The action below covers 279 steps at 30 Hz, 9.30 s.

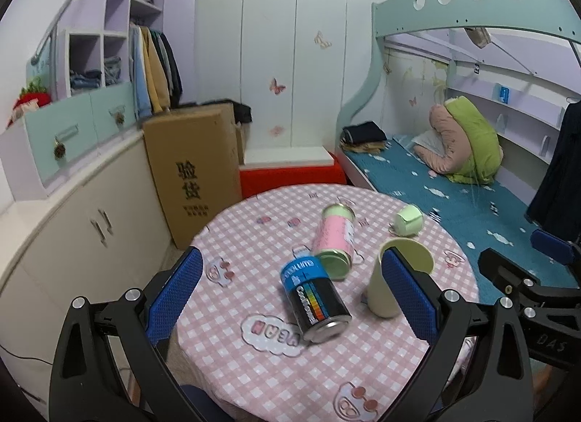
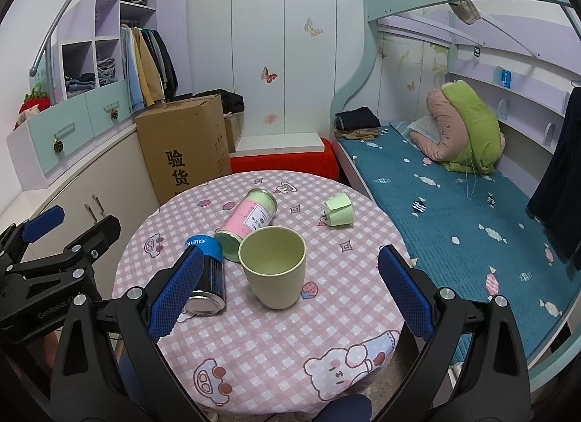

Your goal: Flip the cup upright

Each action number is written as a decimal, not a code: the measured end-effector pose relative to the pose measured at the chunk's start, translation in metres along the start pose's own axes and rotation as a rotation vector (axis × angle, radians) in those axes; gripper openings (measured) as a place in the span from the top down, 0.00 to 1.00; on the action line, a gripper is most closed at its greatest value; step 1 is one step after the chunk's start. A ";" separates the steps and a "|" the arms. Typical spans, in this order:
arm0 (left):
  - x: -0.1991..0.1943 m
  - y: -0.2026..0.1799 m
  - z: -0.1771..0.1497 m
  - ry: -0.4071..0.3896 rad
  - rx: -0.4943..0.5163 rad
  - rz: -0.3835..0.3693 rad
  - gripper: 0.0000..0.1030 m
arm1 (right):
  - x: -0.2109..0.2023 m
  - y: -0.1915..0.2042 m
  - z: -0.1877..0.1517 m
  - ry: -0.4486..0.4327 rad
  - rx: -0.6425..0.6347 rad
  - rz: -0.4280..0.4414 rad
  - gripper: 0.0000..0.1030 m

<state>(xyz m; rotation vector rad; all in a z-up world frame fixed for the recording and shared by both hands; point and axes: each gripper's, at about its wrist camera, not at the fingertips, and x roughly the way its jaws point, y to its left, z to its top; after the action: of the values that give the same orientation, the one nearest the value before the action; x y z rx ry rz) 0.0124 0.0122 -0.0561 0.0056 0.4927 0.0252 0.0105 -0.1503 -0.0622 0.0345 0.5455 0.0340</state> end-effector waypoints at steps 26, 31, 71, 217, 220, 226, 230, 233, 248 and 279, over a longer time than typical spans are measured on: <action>-0.003 -0.010 0.002 -0.004 0.041 -0.027 0.08 | 0.000 -0.001 0.004 -0.006 0.004 0.003 0.06; -0.003 -0.009 0.004 -0.002 0.039 -0.028 0.08 | 0.000 -0.001 0.004 -0.006 0.002 0.000 0.06; -0.003 -0.006 0.003 -0.031 0.025 -0.032 0.08 | -0.001 0.000 0.006 -0.007 0.001 0.000 0.06; -0.009 -0.005 0.005 -0.043 0.015 -0.016 0.08 | -0.008 0.004 0.010 -0.016 -0.006 0.000 0.06; -0.009 -0.005 0.004 -0.042 0.015 -0.016 0.08 | -0.008 0.004 0.009 -0.016 -0.005 0.001 0.06; -0.009 -0.006 0.004 -0.040 0.016 -0.015 0.08 | -0.008 0.004 0.009 -0.017 -0.005 0.001 0.06; -0.009 -0.006 0.003 -0.040 0.017 -0.016 0.08 | -0.008 0.004 0.009 -0.017 -0.006 0.000 0.06; -0.009 -0.006 0.003 -0.040 0.018 -0.014 0.08 | -0.008 0.004 0.010 -0.016 -0.006 0.001 0.06; -0.011 -0.008 -0.001 -0.065 0.016 0.004 0.08 | -0.008 0.004 0.010 -0.018 -0.004 0.000 0.06; -0.013 -0.009 0.005 -0.046 0.014 -0.021 0.08 | -0.009 0.002 0.009 -0.022 -0.005 -0.004 0.06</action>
<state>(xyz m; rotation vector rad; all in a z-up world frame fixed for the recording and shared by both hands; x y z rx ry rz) 0.0033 0.0029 -0.0460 0.0146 0.4465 0.0014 0.0076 -0.1486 -0.0494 0.0291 0.5231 0.0314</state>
